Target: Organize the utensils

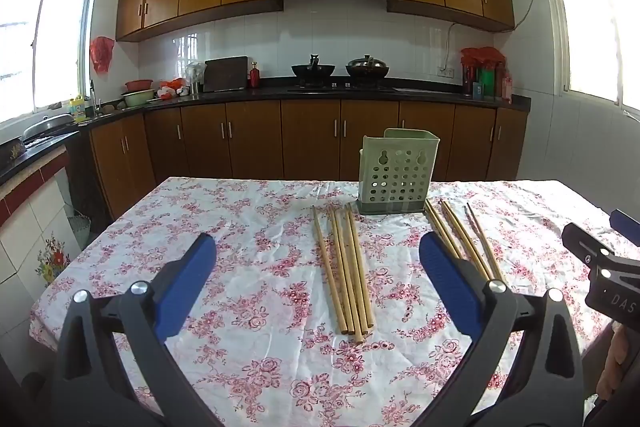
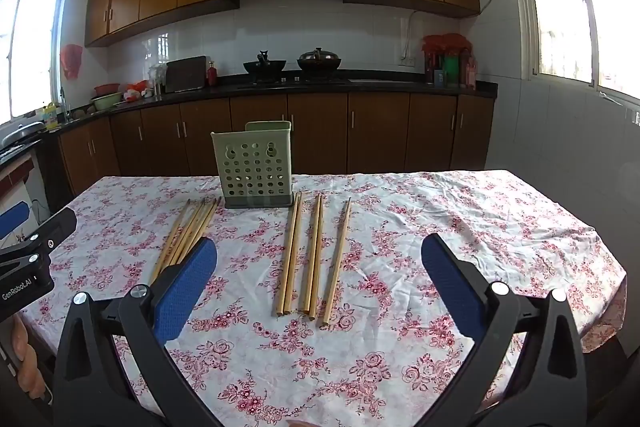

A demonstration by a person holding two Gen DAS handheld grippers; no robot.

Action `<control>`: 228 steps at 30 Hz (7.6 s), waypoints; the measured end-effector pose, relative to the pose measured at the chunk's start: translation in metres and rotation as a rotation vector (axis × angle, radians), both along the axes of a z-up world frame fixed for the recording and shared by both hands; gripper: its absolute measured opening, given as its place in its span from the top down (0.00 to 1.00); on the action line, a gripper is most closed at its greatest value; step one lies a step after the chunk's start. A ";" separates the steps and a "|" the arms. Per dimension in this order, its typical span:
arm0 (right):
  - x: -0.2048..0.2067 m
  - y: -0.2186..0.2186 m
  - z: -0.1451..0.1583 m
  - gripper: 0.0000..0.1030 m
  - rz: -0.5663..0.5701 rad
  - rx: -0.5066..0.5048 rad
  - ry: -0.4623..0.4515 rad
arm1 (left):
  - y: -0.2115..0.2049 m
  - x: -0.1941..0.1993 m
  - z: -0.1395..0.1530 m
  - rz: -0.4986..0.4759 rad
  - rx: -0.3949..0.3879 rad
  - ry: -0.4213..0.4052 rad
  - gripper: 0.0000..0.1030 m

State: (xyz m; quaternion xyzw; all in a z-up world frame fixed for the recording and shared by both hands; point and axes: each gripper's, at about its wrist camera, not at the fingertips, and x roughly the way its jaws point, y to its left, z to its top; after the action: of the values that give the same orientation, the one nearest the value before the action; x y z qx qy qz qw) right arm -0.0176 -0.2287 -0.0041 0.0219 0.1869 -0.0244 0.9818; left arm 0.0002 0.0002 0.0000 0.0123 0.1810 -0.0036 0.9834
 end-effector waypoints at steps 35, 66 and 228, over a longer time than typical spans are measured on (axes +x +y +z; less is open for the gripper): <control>0.000 -0.003 -0.001 0.02 0.000 0.008 0.005 | -0.003 -0.002 0.002 -0.002 -0.006 0.002 0.04; 0.001 -0.003 -0.003 0.02 0.000 0.015 0.008 | -0.007 -0.005 0.002 -0.003 -0.007 0.005 0.04; 0.151 -0.083 0.066 0.51 0.003 0.211 0.038 | 0.025 0.195 0.096 -0.094 -0.209 -0.022 0.44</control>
State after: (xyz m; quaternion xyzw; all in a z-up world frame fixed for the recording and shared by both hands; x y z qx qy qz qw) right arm 0.1329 -0.3112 0.0620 0.1242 0.2071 -0.0036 0.9704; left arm 0.1951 0.0256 0.0956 -0.0815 0.1679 -0.0687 0.9800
